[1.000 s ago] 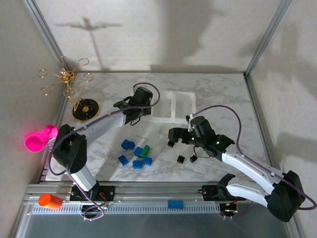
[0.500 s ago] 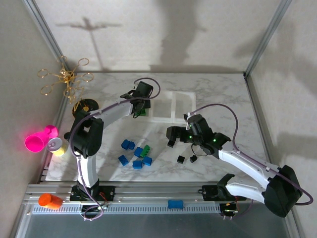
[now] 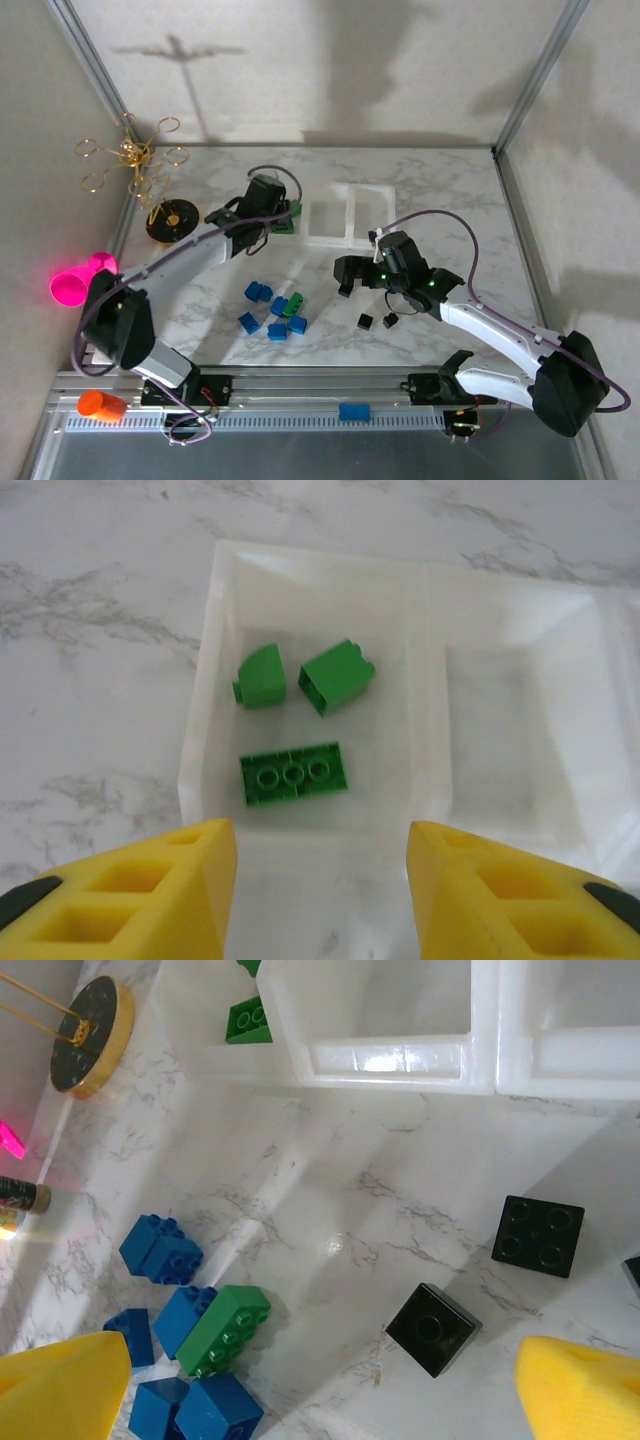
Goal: Sort the legos into containers by color
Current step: Pick up the lego from the middle-left of the table.
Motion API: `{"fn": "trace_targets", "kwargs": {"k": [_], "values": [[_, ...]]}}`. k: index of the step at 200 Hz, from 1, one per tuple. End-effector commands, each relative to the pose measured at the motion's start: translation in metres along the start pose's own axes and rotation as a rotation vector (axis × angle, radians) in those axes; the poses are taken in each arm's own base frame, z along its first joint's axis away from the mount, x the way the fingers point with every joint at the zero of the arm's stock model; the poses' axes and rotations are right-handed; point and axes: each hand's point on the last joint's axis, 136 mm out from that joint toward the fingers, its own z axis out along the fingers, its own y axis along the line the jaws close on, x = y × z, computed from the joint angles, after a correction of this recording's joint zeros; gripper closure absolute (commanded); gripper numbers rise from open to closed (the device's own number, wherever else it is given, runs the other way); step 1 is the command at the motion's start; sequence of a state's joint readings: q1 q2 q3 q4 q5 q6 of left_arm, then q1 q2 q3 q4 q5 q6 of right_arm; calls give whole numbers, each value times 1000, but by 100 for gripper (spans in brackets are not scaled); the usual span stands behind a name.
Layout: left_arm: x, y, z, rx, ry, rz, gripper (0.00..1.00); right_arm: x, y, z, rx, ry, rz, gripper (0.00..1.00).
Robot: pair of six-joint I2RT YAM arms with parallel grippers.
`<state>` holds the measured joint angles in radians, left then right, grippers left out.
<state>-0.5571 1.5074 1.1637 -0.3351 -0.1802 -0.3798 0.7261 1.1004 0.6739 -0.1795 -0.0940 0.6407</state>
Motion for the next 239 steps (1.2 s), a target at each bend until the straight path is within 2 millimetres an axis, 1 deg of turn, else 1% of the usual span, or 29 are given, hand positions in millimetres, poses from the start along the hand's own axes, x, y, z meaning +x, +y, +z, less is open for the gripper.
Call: {"fn": "trace_targets", "kwargs": {"k": [1, 23, 36, 48, 59, 75, 83, 112, 133, 147, 174, 202, 214, 239], "values": [[43, 1, -11, 4, 91, 25, 51, 11, 1, 0, -41, 15, 0, 1], [79, -1, -24, 13, 149, 70, 49, 26, 2, 2, -55, 45, -10, 1], [105, -4, -27, 33, 214, 99, 48, 33, 1, 3, -56, 56, -8, 1], [126, -3, -28, 31, 258, 122, 48, 38, -1, 4, -56, 63, 0, 1], [140, 0, -27, 21, 280, 137, 47, 41, -4, 4, -51, 67, -1, 1], [154, 1, -26, 23, 311, 148, 47, 43, -9, 5, -33, 67, 1, 1], [159, -2, -26, 37, 328, 149, 47, 43, -10, 5, -29, 66, 2, 1], [172, -25, -29, 105, 347, 180, 47, 45, -12, 5, -22, 67, 1, 1], [184, -33, -26, 112, 372, 206, 47, 47, -18, 6, 0, 71, 11, 1], [191, -40, -24, 116, 387, 233, 47, 48, -16, 6, -8, 74, 10, 1], [205, -43, -16, 95, 423, 273, 48, 47, -18, 5, 1, 67, 11, 1], [217, -53, -12, 105, 443, 316, 48, 47, -18, 4, 1, 65, 9, 1], [223, -51, -9, 88, 458, 330, 49, 48, -19, 4, 7, 66, 10, 1], [227, -48, -4, 68, 457, 341, 52, 48, -18, 3, 3, 68, 9, 1]]}}
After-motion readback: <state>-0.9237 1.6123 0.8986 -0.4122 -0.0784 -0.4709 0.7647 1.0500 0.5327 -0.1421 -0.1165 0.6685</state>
